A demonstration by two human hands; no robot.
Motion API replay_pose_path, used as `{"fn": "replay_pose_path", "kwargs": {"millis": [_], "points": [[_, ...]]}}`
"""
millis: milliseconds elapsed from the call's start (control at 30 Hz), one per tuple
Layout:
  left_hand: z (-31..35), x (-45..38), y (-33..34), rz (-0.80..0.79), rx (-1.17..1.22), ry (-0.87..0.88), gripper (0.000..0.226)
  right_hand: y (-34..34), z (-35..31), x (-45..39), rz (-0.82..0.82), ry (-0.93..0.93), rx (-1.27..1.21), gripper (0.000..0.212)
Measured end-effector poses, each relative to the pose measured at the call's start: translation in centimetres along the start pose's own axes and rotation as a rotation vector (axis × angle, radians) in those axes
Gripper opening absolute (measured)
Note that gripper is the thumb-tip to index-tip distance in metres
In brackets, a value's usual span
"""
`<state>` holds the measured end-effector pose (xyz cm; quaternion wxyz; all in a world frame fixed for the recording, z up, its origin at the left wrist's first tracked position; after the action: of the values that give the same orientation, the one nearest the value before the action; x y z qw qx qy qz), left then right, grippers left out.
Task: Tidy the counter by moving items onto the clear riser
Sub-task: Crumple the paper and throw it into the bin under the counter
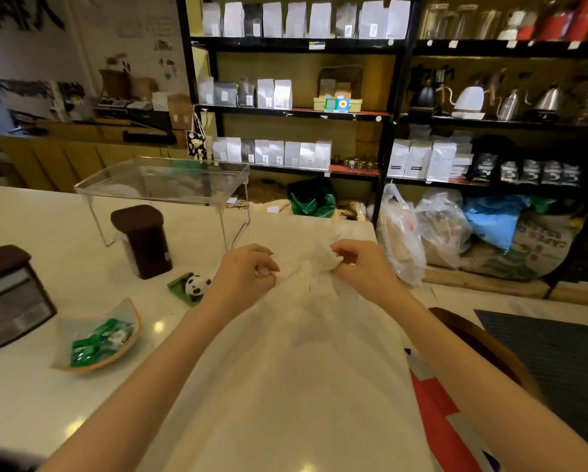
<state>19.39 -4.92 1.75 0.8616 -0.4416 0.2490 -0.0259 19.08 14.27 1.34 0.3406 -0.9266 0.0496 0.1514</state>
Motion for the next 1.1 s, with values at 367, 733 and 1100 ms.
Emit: {"fn": "replay_pose_path", "kwargs": {"millis": [367, 733, 1100], "points": [[-0.9, 15.8, -6.4, -0.111, 0.092, 0.011, 0.018, 5.2, -8.4, 14.5, -0.104, 0.063, -0.187, 0.015], [-7.9, 30.1, -3.3, -0.192, 0.391, -0.169, 0.010, 13.6, -7.3, 29.3, -0.093, 0.289, -0.441, 0.032], [-20.5, 41.7, 18.5, -0.544, 0.277, -0.605, 0.031, 31.3, 14.8, 38.1, -0.190, 0.868, -0.312, 0.020]]}}
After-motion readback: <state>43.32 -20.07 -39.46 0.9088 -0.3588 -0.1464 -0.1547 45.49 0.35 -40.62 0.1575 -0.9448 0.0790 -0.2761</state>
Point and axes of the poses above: each hand's wrist, its own x-axis away from the middle knuckle, its own y-axis out of the palm, z = x × y, the point moved 3 cm from there along -x, towards the middle knuckle, and after that the axes turned 3 degrees about y, right-handed, at the moved point
